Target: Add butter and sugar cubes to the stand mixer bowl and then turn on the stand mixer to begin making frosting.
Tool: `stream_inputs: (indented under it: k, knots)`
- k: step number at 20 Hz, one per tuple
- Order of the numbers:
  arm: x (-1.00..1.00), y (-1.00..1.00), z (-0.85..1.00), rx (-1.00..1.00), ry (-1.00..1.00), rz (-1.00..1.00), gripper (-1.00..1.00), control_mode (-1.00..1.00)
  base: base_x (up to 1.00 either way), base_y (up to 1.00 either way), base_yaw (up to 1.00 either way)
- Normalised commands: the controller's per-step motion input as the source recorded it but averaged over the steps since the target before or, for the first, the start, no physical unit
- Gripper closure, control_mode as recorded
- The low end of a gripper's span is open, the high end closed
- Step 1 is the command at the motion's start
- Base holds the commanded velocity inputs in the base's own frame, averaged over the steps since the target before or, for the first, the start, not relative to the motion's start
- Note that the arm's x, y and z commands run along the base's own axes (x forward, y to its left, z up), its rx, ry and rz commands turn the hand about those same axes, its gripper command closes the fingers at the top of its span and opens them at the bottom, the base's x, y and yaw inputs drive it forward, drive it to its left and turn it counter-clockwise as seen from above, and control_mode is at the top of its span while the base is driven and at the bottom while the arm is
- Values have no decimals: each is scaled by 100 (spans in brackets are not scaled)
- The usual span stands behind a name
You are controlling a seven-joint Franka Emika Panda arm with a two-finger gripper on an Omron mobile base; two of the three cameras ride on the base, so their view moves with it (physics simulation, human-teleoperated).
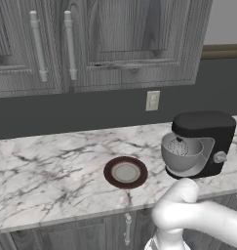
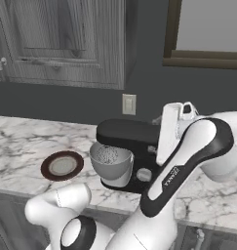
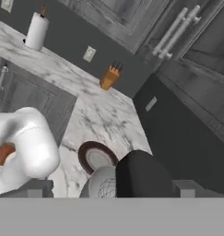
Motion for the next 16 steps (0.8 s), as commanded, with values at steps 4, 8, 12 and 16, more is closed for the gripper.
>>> stream_inputs:
  k: [4,8,12,16]
  knots:
    - [-72,26,-5,-23,-38,8,-100,-100,0,0,0]
    - [-20,19,-20,-24,-38,23,-100,-100,0,0,0]
    - [-11,2,-18,-25,-43,31,-100,-100,0,0,0]
    - [-22,0,-5,-24,-47,31,-100,-100,0,0,0]
